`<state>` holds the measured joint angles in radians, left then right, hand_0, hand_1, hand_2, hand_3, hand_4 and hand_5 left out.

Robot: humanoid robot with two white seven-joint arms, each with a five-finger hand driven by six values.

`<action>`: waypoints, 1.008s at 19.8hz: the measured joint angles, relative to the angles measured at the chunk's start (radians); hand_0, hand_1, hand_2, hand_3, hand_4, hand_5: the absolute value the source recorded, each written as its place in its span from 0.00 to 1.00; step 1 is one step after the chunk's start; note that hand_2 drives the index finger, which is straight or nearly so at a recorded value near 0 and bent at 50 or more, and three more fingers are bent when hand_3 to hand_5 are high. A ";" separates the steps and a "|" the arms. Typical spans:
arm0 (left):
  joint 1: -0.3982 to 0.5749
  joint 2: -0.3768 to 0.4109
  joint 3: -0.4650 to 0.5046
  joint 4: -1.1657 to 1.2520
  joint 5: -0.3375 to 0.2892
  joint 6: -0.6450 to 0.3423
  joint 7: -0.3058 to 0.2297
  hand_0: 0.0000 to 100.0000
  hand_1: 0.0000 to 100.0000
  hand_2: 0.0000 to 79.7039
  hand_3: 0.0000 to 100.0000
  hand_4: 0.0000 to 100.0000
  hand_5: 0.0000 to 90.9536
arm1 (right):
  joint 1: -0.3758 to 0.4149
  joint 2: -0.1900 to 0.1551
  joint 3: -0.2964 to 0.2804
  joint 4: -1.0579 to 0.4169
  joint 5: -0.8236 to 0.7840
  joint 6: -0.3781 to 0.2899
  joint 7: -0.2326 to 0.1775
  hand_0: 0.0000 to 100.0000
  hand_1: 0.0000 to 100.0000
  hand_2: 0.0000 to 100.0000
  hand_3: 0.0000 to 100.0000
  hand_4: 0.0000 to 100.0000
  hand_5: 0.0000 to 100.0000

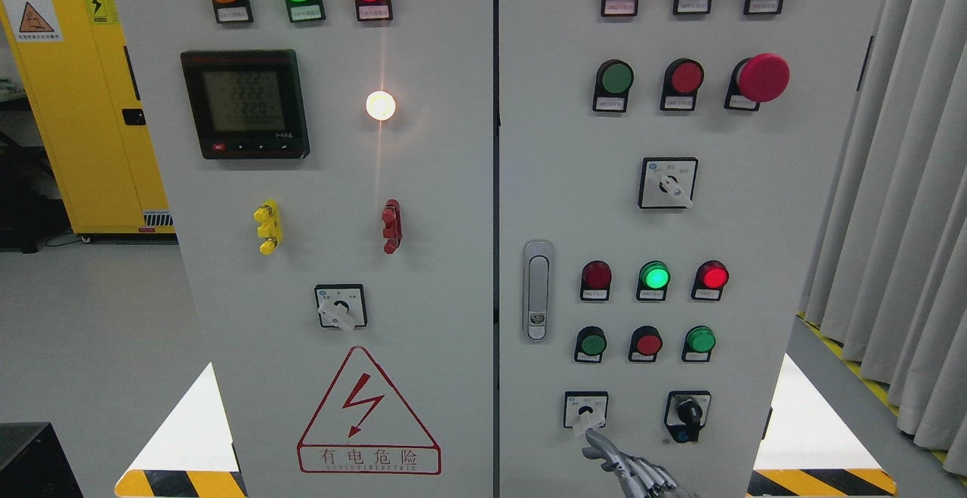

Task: Press green start button
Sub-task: 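Raise the right hand toward the lower green push button on the cabinet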

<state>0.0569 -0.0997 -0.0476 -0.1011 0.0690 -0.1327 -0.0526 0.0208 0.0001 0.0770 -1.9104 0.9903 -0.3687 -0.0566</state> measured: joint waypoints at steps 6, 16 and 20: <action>0.000 0.000 0.000 0.000 0.000 0.000 0.000 0.12 0.56 0.00 0.00 0.00 0.00 | -0.083 0.000 -0.032 -0.004 0.149 0.038 -0.005 0.50 0.80 0.02 0.77 0.78 0.80; 0.000 0.000 0.000 0.000 0.000 0.000 0.000 0.12 0.56 0.00 0.00 0.00 0.00 | -0.160 0.000 -0.059 0.034 0.247 0.066 0.007 0.49 0.80 0.02 0.76 0.77 0.81; 0.000 0.000 0.000 0.000 0.000 0.000 0.000 0.12 0.56 0.00 0.00 0.00 0.00 | -0.183 0.000 -0.064 0.062 0.257 0.070 0.009 0.50 0.79 0.01 0.76 0.77 0.80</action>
<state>0.0573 -0.0997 -0.0476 -0.1012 0.0690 -0.1327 -0.0526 -0.1627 0.0000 0.0126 -1.8483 1.2472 -0.2988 -0.0476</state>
